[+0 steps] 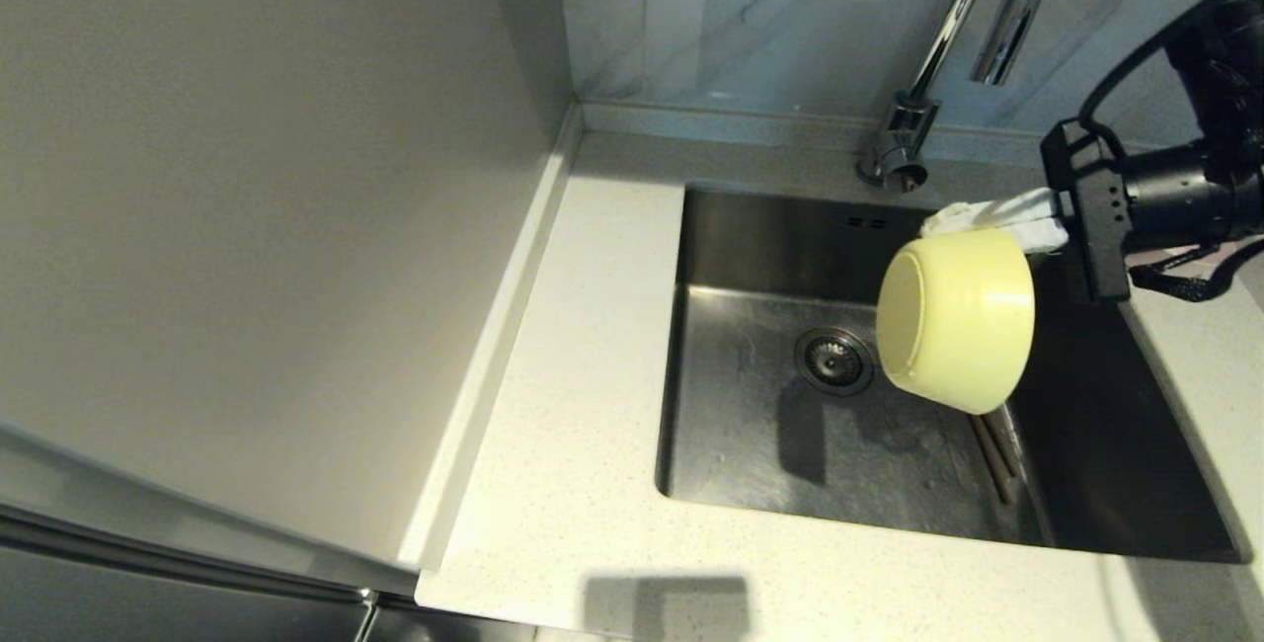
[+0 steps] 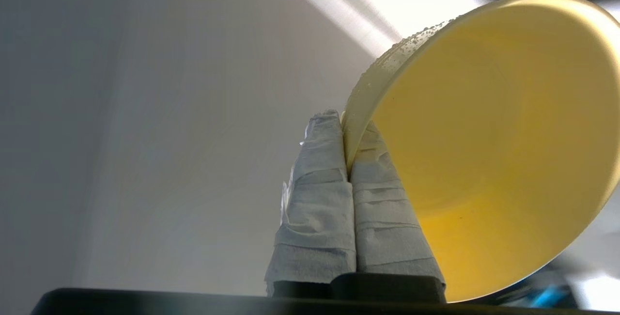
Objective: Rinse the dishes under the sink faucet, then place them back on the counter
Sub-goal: Put a bowl back to the table from the sink
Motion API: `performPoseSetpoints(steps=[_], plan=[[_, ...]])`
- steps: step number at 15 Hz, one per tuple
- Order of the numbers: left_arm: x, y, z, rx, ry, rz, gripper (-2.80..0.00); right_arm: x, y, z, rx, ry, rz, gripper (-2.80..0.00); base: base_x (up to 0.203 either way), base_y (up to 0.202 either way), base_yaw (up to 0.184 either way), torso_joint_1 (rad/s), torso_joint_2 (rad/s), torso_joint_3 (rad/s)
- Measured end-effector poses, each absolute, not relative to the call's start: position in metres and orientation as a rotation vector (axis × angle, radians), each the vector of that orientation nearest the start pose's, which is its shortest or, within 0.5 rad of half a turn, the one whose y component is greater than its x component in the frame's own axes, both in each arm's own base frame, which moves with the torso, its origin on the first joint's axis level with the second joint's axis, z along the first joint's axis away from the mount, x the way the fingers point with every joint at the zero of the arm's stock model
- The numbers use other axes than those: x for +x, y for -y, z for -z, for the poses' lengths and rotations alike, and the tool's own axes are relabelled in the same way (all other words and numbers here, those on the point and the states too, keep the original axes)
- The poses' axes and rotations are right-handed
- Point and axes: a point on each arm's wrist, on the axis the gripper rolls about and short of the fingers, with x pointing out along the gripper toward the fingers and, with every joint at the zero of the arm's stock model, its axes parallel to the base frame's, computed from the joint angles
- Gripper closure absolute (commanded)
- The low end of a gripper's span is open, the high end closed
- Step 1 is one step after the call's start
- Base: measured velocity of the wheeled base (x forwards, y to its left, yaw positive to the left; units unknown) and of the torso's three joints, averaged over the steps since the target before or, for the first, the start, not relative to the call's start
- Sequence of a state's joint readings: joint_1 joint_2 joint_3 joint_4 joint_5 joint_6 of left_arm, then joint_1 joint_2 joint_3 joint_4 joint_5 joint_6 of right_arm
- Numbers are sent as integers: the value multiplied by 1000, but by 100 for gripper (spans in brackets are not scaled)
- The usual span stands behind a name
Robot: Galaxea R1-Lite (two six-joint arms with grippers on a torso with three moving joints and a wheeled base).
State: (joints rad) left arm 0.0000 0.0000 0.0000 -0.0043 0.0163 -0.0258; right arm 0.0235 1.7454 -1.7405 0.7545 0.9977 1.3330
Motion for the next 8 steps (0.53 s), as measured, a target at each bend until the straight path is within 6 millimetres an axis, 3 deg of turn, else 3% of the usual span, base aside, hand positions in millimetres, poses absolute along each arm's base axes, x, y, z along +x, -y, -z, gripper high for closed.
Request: performPoseSetpoints(steps=[3, 6, 8], plan=[[-23, 0, -76, -26, 4, -16, 0, 277, 2, -296, 1226, -1131, -302, 0, 0, 0, 0, 0, 0, 0], [-23, 0, -76, -26, 4, -17, 0, 257, 39, -293, 716, -966, -125, 0, 0, 0, 0, 0, 0, 0], [-23, 0, -76, -26, 4, -16, 0, 238, 69, -292, 337, -946, 17, 0, 0, 0, 0, 0, 0, 0]])
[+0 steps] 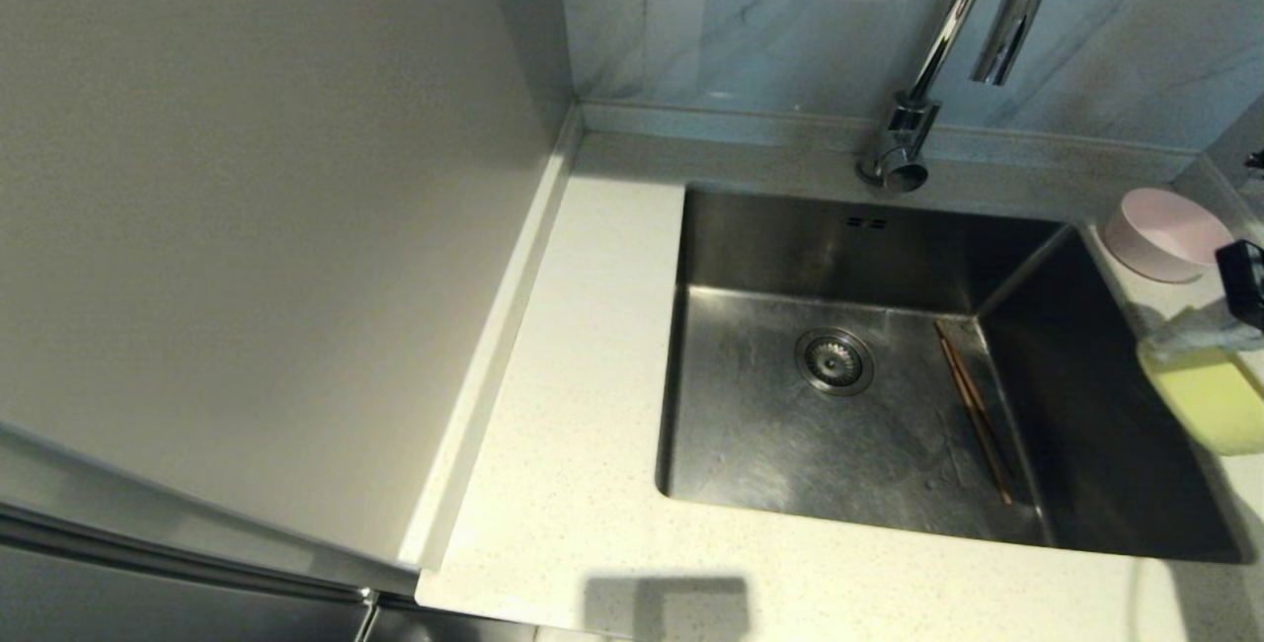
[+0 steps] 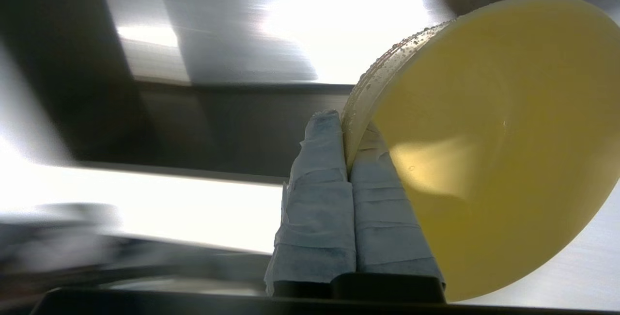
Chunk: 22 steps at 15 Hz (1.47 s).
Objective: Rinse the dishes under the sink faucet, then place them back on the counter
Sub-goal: Put a bowl back to the table from the sink
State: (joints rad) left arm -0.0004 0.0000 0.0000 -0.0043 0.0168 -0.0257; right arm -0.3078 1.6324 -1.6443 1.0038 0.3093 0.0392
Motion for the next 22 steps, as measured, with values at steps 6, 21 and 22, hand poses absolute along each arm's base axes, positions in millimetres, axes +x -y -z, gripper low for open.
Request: performPoseSetpoints(steps=[6, 21, 22], plan=[[-23, 0, -76, -26, 4, -16, 0, 204, 94, -289, -216, -1037, 52, 0, 0, 0, 0, 0, 0, 0], [-23, 0, -76, -26, 4, -16, 0, 264, 124, -239, -340, -960, 108, 0, 0, 0, 0, 0, 0, 0], [-23, 0, -76, -26, 4, -17, 0, 266, 125, -236, -335, -971, 107, 0, 0, 0, 0, 0, 0, 0]])
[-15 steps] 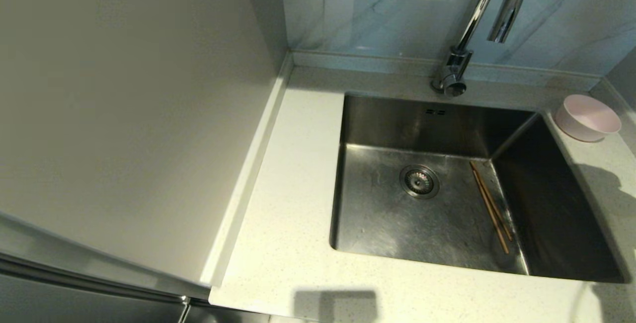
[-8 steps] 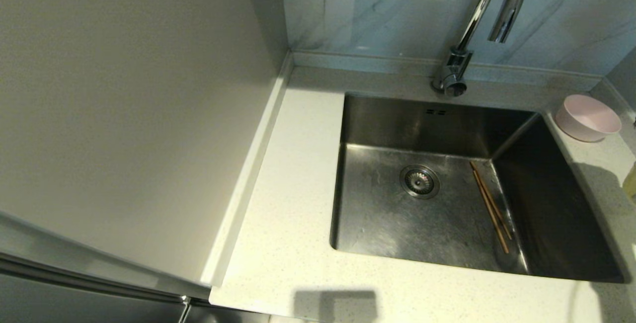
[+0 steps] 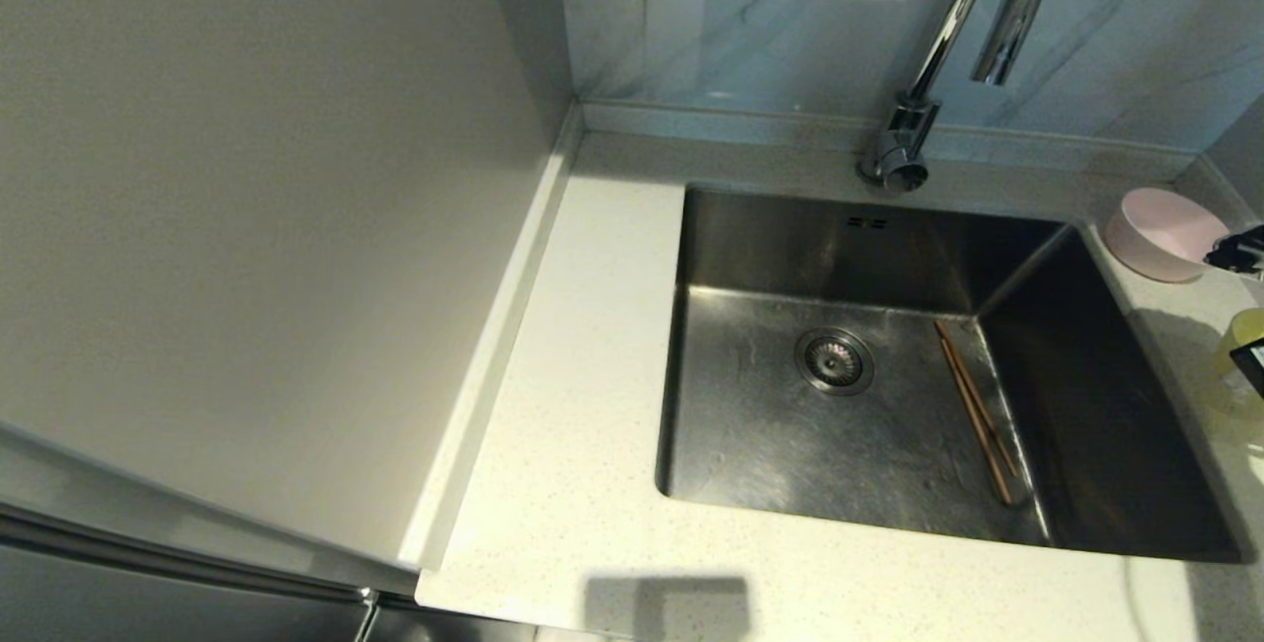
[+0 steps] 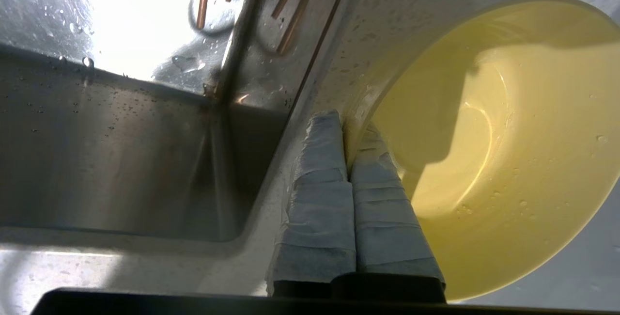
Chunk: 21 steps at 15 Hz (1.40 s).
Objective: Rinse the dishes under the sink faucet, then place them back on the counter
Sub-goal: Put a bowl back to the table from the sink
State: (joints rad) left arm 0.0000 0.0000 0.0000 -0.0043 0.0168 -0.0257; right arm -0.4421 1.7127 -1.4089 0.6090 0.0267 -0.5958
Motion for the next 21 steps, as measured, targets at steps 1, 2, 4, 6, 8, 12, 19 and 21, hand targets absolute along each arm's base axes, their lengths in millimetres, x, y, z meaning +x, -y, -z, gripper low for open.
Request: performPoseSetpoints(steps=[1, 2, 4, 6, 8, 12, 19, 21], plan=[[-23, 0, -76, -26, 4, -16, 0, 268, 127, -233, -322, -978, 111, 0, 0, 0, 0, 0, 0, 0], [-23, 0, -76, -26, 4, -17, 0, 270, 128, -231, -313, -986, 113, 0, 0, 0, 0, 0, 0, 0], [-23, 0, -76, -26, 4, -16, 0, 272, 129, -227, -308, -995, 110, 0, 0, 0, 0, 0, 0, 0], [-23, 0, -76, -26, 4, -16, 0, 275, 130, -225, -309, -990, 113, 0, 0, 0, 0, 0, 0, 0], [-23, 0, -76, -26, 4, -16, 0, 280, 133, -223, -316, -972, 123, 0, 0, 0, 0, 0, 0, 0], [-23, 0, -76, -25, 4, -16, 0, 285, 135, -216, -311, -988, 117, 0, 0, 0, 0, 0, 0, 0], [-23, 0, -76, -26, 4, -16, 0, 287, 138, -213, -319, -997, 139, -76, 0, 0, 0, 0, 0, 0], [-23, 0, -76, -26, 4, -16, 0, 288, 139, -213, -323, -988, 145, -280, 0, 0, 0, 0, 0, 0]])
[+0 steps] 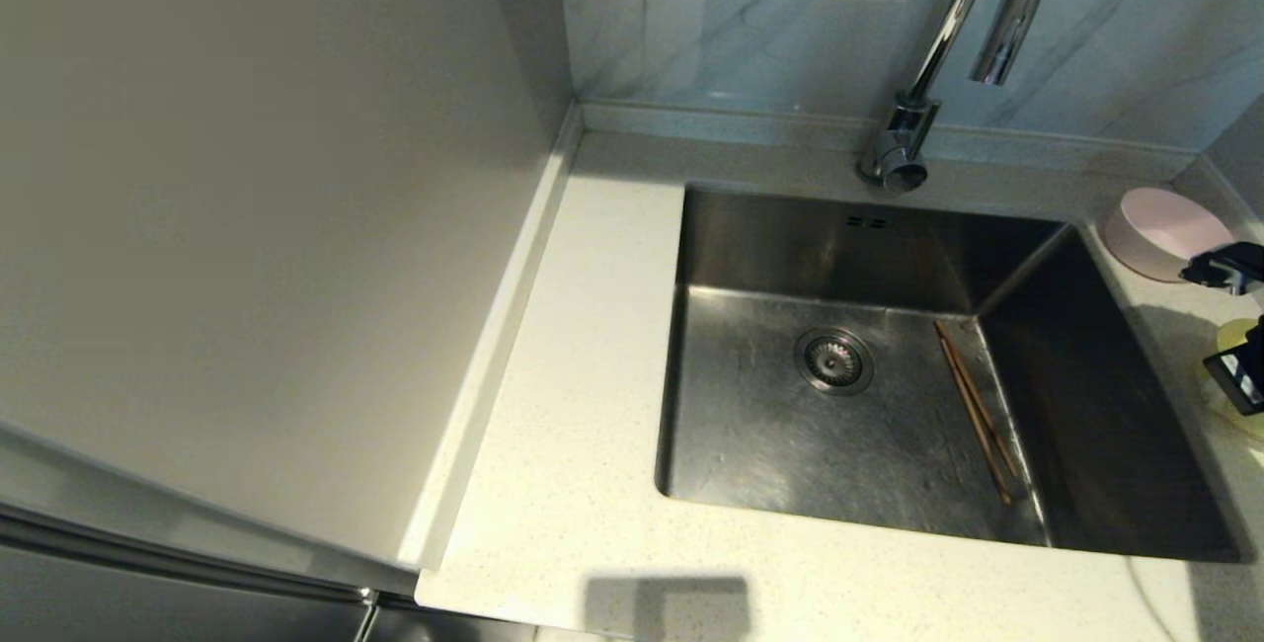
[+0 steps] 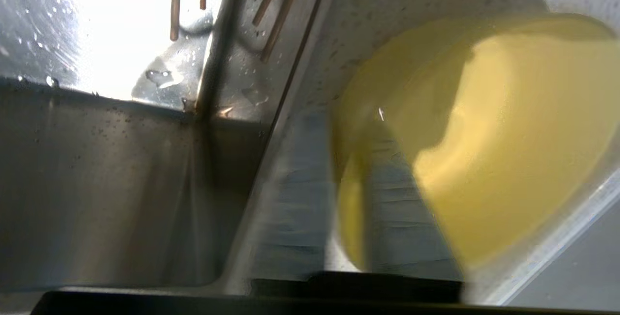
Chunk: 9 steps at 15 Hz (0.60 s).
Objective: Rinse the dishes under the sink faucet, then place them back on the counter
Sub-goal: Put a bowl back to the table from the sink
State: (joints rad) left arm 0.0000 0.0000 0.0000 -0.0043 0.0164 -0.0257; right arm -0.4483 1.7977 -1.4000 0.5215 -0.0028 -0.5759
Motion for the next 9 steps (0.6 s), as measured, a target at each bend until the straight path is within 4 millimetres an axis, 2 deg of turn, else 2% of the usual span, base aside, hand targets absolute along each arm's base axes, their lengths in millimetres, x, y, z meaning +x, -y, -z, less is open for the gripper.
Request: performPoseSetpoints(steps=[6, 9], plan=[[-23, 0, -76, -26, 4, -16, 0, 289, 139, -217, -320, -959, 154, -280, 0, 0, 0, 0, 0, 0], [-23, 0, -76, -26, 4, -16, 0, 291, 138, -233, -313, -812, 157, -280, 0, 0, 0, 0, 0, 0]])
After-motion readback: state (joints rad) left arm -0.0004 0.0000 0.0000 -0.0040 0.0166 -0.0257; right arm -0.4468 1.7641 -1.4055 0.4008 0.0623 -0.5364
